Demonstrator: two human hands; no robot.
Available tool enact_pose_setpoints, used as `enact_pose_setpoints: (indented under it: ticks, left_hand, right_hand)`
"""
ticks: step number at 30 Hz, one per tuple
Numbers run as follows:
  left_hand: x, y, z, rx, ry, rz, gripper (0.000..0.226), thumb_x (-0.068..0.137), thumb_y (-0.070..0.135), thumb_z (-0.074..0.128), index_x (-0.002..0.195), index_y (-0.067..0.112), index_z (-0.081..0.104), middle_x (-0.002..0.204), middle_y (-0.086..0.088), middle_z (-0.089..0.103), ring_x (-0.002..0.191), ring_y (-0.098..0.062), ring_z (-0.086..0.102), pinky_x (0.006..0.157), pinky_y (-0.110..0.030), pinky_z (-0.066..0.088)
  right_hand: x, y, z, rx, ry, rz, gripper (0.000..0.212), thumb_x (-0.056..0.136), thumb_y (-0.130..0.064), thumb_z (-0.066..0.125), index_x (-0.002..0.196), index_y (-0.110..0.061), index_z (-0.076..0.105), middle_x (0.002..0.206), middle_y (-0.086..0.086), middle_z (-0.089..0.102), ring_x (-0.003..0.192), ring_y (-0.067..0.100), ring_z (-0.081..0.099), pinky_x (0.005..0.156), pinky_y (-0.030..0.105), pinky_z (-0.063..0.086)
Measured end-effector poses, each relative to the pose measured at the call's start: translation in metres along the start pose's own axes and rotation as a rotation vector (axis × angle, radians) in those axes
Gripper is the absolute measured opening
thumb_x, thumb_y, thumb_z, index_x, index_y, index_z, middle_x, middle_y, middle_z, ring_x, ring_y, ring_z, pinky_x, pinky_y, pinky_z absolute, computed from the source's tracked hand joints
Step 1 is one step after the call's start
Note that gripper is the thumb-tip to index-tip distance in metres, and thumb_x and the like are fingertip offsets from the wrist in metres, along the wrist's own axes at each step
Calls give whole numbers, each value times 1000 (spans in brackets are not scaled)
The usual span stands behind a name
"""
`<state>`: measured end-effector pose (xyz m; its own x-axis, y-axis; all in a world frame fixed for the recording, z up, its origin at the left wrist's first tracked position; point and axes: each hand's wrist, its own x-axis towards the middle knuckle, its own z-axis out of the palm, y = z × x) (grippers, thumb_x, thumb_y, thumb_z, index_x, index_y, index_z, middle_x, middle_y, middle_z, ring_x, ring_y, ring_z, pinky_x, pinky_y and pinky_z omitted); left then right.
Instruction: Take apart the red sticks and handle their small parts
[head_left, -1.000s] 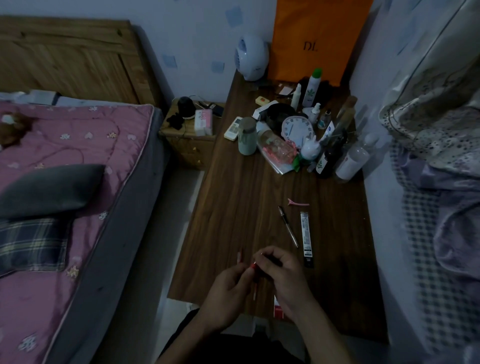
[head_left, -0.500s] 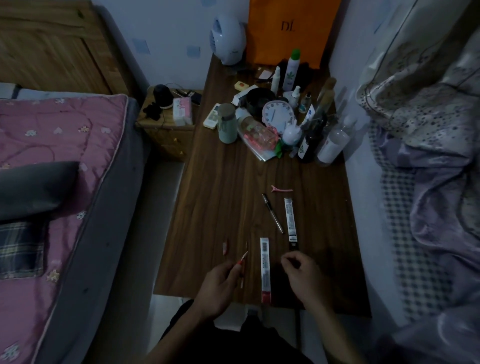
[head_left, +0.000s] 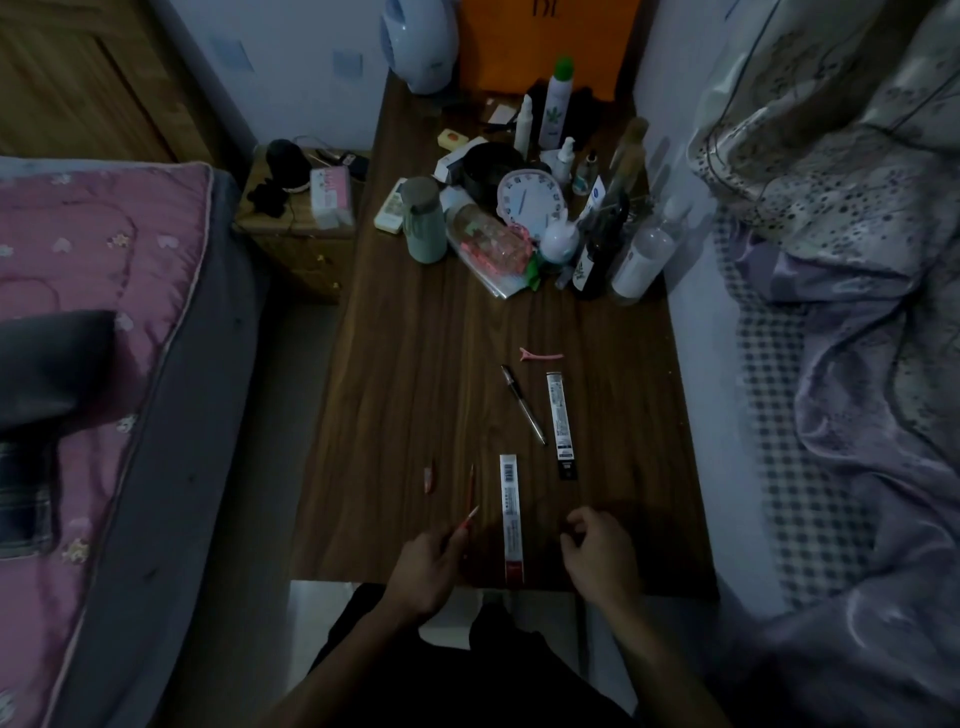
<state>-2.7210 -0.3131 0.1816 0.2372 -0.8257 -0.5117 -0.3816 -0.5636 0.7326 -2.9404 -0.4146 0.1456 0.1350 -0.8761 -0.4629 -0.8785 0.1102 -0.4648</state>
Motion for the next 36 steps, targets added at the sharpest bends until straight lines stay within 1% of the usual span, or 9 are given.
enact_pose_setpoints:
  ticks: [3,6,11,14,19,23,26,30,36]
  left_hand:
    - [0,-2,4,43,2,3,38,101,38,44,77,16,63,68,1,65,59,-6,58,60,-33,45]
    - [0,0,6,37,-14,-3,40,101,36,43,78,10,63,65,1,60,58,-8,55,58,-30,39]
    - [0,5,4,-11,-53,-38,42,102,34,43,82,2,63,68,-5,59,61,-15,53,59,-30,37]
    - [0,8,4,-17,-33,-39,42,102,34,44,80,4,62,66,-2,57,59,-12,51,59,-29,36]
    - [-3,5,2,-32,-26,-48,38,102,35,42,79,12,63,64,4,58,56,-8,52,56,-28,37]
    - [-4,1,-3,-20,13,-54,39,102,35,42,81,10,65,65,0,62,55,-5,54,56,-29,40]
    - [-5,-1,-10,-34,66,-51,38,102,34,42,83,10,65,72,-10,70,60,-11,62,58,-36,47]
    - [-4,-5,-19,-72,122,-83,37,102,34,41,89,10,66,78,-10,72,71,-25,68,64,-42,52]
    - [8,-11,-38,-60,182,-161,40,102,38,41,89,9,66,77,-11,72,70,-27,68,65,-44,52]
  right_hand:
    - [0,0,8,-69,-58,-25,35,85,-27,72,119,-25,62,112,-5,61,101,13,61,80,25,51]
    - [0,-2,14,-112,-67,-54,36,86,-29,71,120,-25,60,114,-4,61,103,15,62,82,30,54]
    - [4,-7,19,-155,-12,-56,20,90,-24,67,109,-26,63,109,-4,64,98,14,62,80,30,54]
    - [6,-9,20,-174,-13,-64,11,90,-25,66,101,-24,65,103,-3,64,94,16,63,79,35,55]
    - [8,-16,24,-176,-19,-79,11,90,-26,66,100,-25,62,99,-7,63,88,11,61,69,23,46]
    - [9,-27,25,-167,17,-88,7,90,-26,65,96,-25,62,86,-12,56,82,9,61,61,20,39]
    - [12,-39,29,-137,6,-143,11,89,-26,65,100,-24,64,94,-9,64,84,9,63,64,21,45]
    - [17,-65,37,-54,-16,-216,20,90,-26,66,110,-24,66,103,-9,67,94,10,66,71,21,51]
    - [29,-101,52,-67,-94,-264,7,91,-31,63,98,-28,64,94,-10,65,82,6,61,65,18,49]
